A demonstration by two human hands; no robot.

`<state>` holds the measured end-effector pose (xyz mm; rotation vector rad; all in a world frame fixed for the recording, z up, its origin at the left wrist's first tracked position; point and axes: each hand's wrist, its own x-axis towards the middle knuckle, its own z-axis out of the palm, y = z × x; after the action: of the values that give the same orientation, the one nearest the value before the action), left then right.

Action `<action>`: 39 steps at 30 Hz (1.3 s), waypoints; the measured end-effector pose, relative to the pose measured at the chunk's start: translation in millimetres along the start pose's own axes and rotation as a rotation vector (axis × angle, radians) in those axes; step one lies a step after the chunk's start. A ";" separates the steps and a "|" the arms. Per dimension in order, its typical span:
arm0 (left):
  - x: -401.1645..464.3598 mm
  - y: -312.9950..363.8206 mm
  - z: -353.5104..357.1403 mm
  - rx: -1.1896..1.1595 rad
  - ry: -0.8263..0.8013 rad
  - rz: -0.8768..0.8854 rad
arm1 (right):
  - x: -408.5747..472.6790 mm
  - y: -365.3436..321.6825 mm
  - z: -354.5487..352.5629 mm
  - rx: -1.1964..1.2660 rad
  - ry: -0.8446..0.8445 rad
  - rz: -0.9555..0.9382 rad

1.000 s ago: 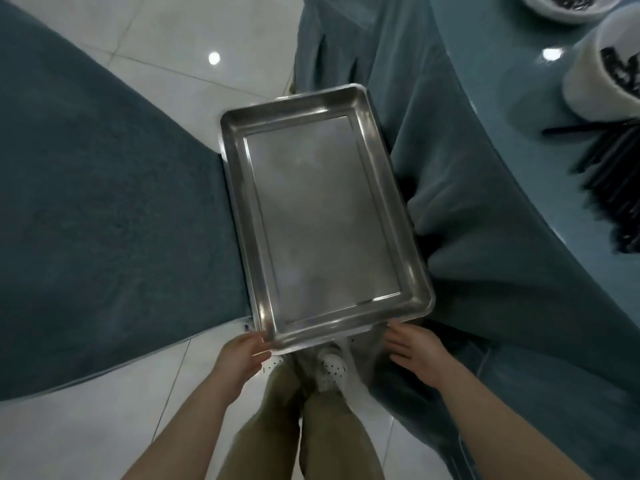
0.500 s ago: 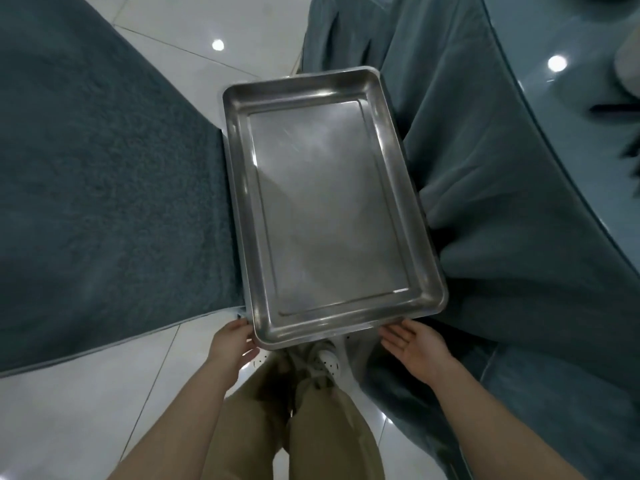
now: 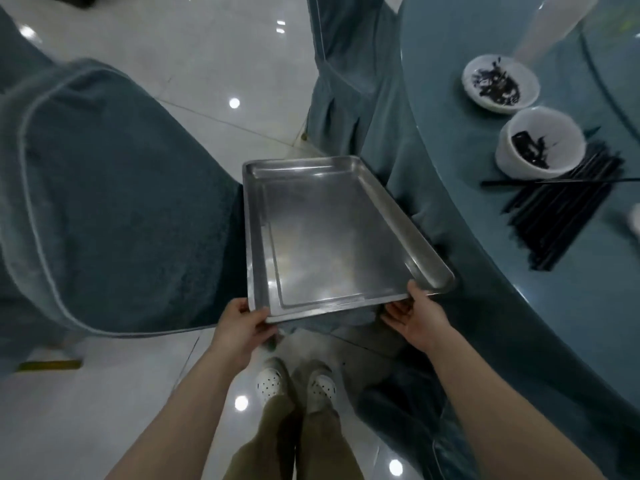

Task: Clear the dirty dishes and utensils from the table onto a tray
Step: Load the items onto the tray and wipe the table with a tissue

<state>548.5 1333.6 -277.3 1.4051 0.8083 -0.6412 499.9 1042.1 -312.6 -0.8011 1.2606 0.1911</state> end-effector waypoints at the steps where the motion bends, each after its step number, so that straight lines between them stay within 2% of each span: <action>1: -6.0 6.7 -0.4 0.022 0.013 0.029 | -5.7 -3.6 4.4 -0.030 0.007 0.023; 3: -16.8 21.3 -2.7 0.089 0.050 0.103 | -19.1 -8.3 12.4 -0.032 -0.003 0.075; 6: -31.5 48.4 -8.0 0.152 0.077 0.211 | -39.2 -11.2 21.7 0.106 -0.047 0.135; 12: -73.6 98.2 -29.4 0.185 0.118 0.372 | -89.3 -21.1 46.9 0.161 -0.148 0.136; 19: -127.3 135.6 -56.0 0.029 0.079 0.511 | -140.6 -53.1 83.8 0.117 -0.305 -0.015; 21: -139.8 148.3 -58.3 -0.044 0.019 0.524 | -154.4 -62.4 94.2 0.104 -0.348 -0.062; 24: -154.0 169.9 -57.5 -0.013 -0.061 0.566 | -172.2 -80.1 108.1 0.077 -0.412 -0.134; 32: -155.6 220.6 -49.6 -0.185 0.007 0.695 | -204.6 -140.3 151.6 -0.049 -0.525 -0.237; 35: -146.2 247.7 -45.7 -0.209 0.005 0.712 | -198.1 -179.4 162.2 0.057 -0.486 -0.358; 37: -136.4 265.1 -45.7 -0.209 -0.002 0.710 | -187.0 -213.1 167.4 0.131 -0.398 -0.451; 39: -124.5 285.3 -44.2 -0.191 -0.032 0.708 | -182.9 -240.9 175.2 0.034 -0.321 -0.507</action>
<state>698.6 1391.0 -7.1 1.3799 0.2919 -0.0360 705.8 1032.0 -30.3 -0.9906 0.7300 -0.1099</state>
